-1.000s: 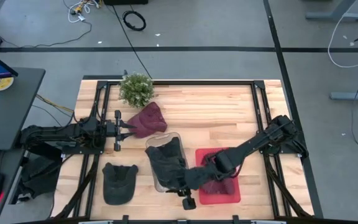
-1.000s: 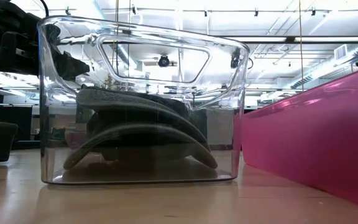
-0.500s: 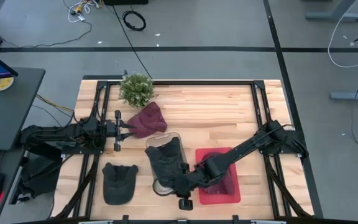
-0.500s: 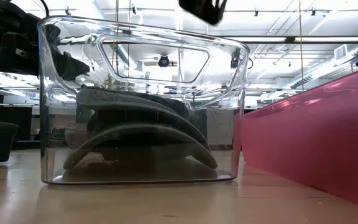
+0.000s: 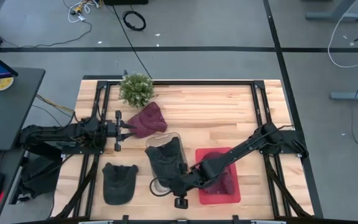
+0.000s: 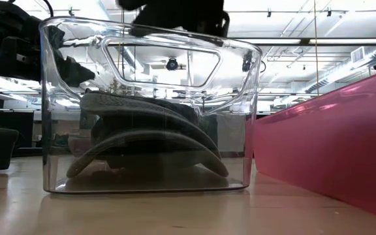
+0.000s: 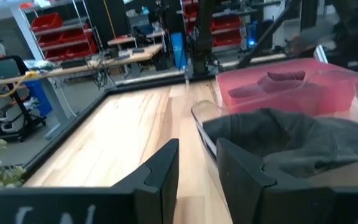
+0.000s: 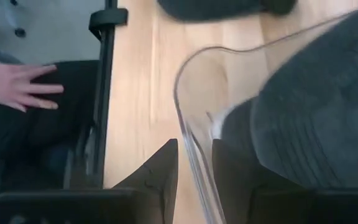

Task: Pick & Place hat
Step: Adjust the bins

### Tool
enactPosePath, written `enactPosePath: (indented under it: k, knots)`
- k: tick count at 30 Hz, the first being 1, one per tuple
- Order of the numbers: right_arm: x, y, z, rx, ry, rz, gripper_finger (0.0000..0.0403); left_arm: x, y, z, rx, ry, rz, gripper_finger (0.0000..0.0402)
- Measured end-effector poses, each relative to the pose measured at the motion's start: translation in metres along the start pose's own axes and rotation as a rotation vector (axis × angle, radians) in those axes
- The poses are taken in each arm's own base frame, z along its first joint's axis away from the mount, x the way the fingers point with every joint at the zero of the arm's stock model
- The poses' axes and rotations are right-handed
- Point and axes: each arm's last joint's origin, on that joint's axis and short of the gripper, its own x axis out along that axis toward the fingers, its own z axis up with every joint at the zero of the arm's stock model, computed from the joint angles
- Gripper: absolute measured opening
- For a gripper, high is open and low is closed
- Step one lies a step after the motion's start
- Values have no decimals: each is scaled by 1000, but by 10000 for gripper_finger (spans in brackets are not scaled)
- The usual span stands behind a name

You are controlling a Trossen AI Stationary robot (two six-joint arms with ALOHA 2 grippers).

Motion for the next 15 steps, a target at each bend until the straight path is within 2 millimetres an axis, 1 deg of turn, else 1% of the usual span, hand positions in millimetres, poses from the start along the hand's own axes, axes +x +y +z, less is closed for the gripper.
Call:
enactPosePath:
  k: [2, 4, 7, 10, 12, 15]
  knots:
    - [4, 3, -4, -17, 3, -20, 103, 0, 0, 0, 0, 0, 0, 115]
    - [13, 5, -6, -22, -17, -22, 103, 0, 0, 0, 0, 5, -2, 115]
    - [30, 2, -13, -28, 3, -55, 103, 1, 0, 0, 0, 6, -1, 115]
    - [45, -2, -16, -7, -8, -72, 103, 1, 0, 0, 0, 5, 0, 115]
    - [50, -5, -13, 41, -36, -61, 103, 1, 0, 0, 0, 7, -1, 115]
    - [52, -8, -10, 114, -52, -55, 102, 1, 0, 0, 0, 5, -1, 115]
